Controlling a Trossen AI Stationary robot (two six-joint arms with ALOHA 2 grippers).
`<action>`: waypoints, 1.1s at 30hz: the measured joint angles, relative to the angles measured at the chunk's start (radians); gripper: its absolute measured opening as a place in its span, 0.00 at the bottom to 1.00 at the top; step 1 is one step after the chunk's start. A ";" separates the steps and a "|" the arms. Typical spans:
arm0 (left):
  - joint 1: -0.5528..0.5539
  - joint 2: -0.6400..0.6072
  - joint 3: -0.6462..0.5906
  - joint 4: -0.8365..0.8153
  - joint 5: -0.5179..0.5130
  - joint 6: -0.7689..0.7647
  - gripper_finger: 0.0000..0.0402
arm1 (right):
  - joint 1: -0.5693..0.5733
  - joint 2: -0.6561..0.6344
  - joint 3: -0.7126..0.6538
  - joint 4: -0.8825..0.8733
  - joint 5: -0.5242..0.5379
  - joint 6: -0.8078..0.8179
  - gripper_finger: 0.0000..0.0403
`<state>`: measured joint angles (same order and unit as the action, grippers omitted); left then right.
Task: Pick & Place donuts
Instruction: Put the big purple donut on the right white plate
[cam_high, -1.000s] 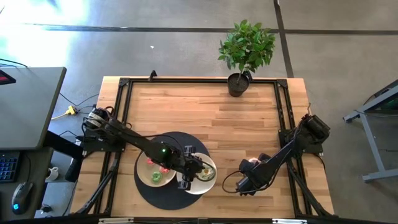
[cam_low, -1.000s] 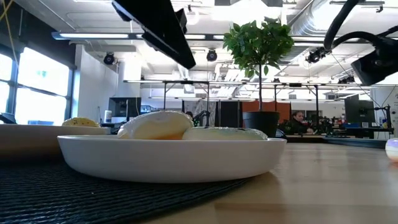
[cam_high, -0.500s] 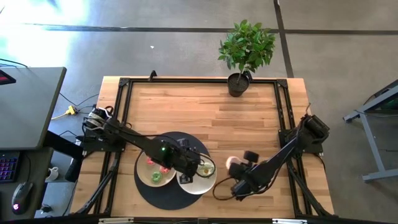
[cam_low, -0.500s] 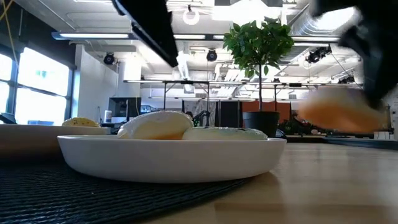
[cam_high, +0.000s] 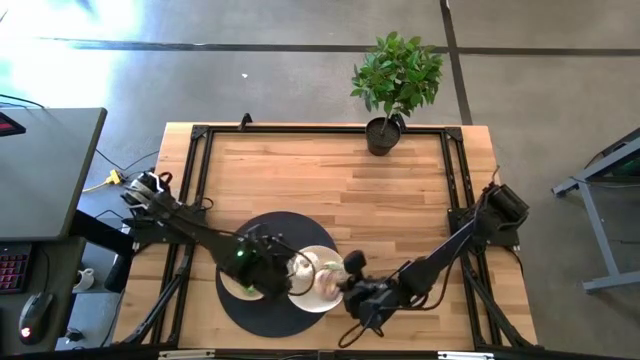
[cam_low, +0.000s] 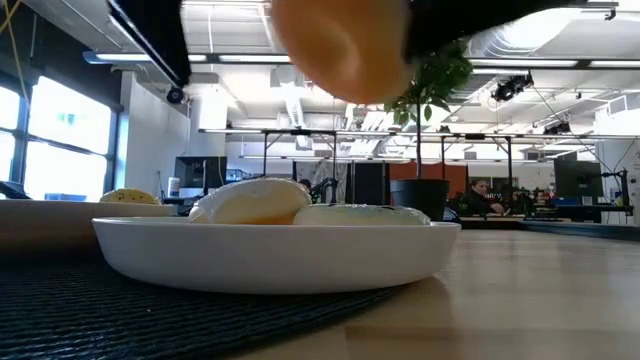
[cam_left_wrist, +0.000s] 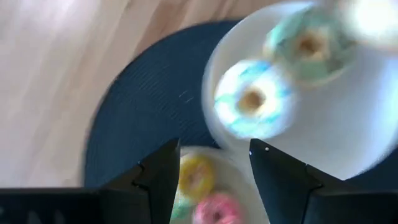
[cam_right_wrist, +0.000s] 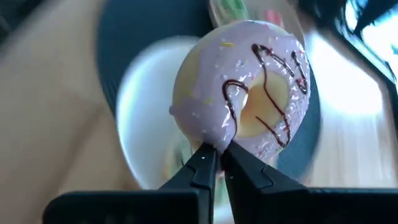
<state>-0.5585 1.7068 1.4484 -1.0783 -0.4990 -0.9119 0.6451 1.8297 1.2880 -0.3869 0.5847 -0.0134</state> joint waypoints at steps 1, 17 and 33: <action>-0.017 -0.004 -0.004 -0.027 -0.018 -0.029 0.47 | -0.007 0.000 -0.012 0.067 -0.028 -0.048 0.05; -0.070 -0.009 -0.001 -0.015 -0.020 -0.147 0.47 | -0.094 0.001 -0.172 0.331 -0.333 -0.404 0.10; -0.070 -0.008 -0.001 -0.016 -0.026 -0.140 0.47 | -0.112 0.001 -0.174 0.337 -0.288 -0.456 0.34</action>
<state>-0.6289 1.6985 1.4475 -1.0939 -0.5255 -1.0523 0.5326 1.8305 1.1137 -0.0502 0.2967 -0.4691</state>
